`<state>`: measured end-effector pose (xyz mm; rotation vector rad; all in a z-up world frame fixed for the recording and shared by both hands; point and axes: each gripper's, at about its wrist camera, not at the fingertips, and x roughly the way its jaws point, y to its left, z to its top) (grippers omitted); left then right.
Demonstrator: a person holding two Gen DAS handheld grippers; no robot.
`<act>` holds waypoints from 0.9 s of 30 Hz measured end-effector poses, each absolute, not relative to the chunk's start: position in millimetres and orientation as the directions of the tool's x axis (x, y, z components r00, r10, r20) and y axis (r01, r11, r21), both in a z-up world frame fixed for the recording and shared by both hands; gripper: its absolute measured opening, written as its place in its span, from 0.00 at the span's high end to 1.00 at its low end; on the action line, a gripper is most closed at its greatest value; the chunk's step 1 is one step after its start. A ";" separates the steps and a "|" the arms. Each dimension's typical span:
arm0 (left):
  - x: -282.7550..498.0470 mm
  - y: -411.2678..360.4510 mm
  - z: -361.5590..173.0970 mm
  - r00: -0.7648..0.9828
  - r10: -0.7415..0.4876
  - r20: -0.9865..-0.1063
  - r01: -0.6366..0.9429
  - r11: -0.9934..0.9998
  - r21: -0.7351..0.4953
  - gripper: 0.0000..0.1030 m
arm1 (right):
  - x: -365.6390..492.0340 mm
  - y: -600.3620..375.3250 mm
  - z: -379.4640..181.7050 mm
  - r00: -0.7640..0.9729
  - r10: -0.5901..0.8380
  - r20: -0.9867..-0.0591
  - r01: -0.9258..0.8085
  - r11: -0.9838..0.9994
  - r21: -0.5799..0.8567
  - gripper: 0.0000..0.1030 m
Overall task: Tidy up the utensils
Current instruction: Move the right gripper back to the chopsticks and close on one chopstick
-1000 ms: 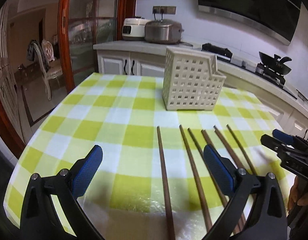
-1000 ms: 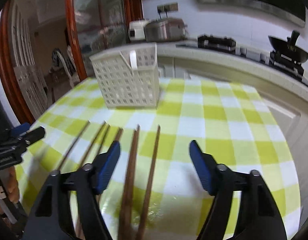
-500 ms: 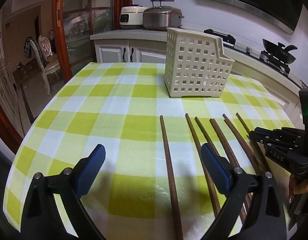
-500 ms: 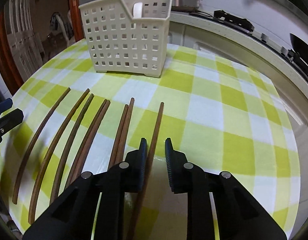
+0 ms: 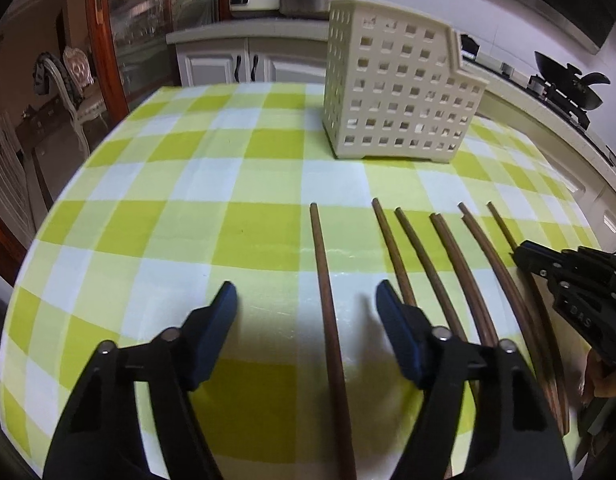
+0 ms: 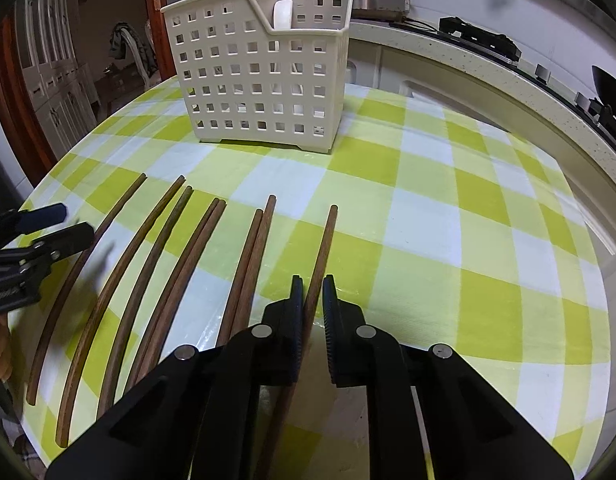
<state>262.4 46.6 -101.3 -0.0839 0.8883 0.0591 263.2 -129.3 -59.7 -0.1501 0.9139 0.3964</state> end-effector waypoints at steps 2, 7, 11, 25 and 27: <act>268.5 47.4 -105.2 0.613 0.007 -0.790 -0.083 0.995 -0.056 0.49 | 263.3 -130.4 -60.1 0.543 0.278 -0.793 -0.393 0.918 0.053 0.89; 281.5 40.9 -108.3 0.601 0.030 -0.799 -0.069 0.998 -0.014 0.64 | 263.8 -130.5 -60.1 0.540 0.281 -0.793 -0.395 0.917 0.056 0.89; 280.9 35.2 -109.2 0.604 0.060 -0.795 -0.059 0.998 0.030 0.74 | 263.9 -130.6 -59.9 0.538 0.282 -0.794 -0.396 0.917 0.057 0.89; 280.2 23.6 -109.2 0.607 0.058 -0.793 0.002 0.997 0.074 0.94 | 264.1 -126.8 -59.6 0.535 0.261 -0.803 -0.400 0.916 0.031 0.89; 280.2 26.8 -109.4 0.610 0.039 -0.791 -0.003 0.999 0.046 0.94 | 263.7 -128.4 -59.8 0.540 0.265 -0.798 -0.392 0.919 0.040 0.90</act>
